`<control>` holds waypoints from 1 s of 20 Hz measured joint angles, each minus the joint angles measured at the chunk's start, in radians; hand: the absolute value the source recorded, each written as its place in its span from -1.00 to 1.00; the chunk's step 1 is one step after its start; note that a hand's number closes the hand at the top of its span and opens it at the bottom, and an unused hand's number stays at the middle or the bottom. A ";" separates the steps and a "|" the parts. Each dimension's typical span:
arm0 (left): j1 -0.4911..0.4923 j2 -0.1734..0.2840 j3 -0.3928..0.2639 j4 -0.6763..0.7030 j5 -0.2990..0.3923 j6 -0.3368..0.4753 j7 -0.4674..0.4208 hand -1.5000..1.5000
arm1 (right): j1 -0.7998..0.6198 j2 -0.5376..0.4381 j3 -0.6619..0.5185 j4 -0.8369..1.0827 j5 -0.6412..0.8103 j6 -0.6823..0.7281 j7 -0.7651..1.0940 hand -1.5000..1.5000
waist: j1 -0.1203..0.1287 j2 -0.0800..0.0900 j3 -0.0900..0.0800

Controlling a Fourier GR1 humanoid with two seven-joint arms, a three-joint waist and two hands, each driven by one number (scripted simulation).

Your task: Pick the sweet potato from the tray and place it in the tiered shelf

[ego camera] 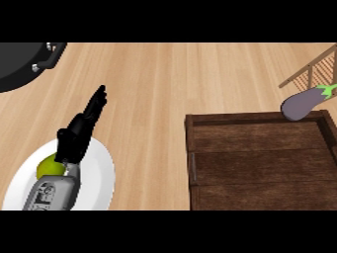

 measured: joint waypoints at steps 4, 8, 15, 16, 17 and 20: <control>0.002 -0.005 -0.004 0.003 -0.003 0.000 -0.011 0.00 | -0.062 0.030 0.046 0.073 0.072 -0.076 -0.117 1.00 | 0.003 0.002 0.001; -0.012 -0.007 0.000 0.013 -0.006 0.002 -0.010 0.00 | -0.126 0.093 0.076 0.186 0.123 -0.159 -0.194 1.00 | 0.005 0.003 0.000; -0.009 0.001 0.005 0.000 0.002 -0.011 -0.001 0.00 | -0.247 0.120 -0.003 0.374 0.030 -0.079 -0.243 1.00 | 0.011 0.005 0.002; -0.013 0.001 0.008 0.010 0.003 -0.012 -0.009 0.00 | -0.263 0.119 -0.009 0.403 0.027 -0.074 -0.256 1.00 | 0.011 0.006 0.002; -0.019 0.001 0.011 0.013 0.006 -0.013 -0.006 0.00 | -0.281 0.112 -0.014 0.430 0.025 -0.065 -0.265 1.00 | 0.011 0.007 0.002; -0.020 0.000 0.009 0.002 0.007 -0.015 0.006 0.00 | -0.312 0.114 -0.019 0.500 0.030 -0.064 -0.305 1.00 | 0.015 0.008 0.002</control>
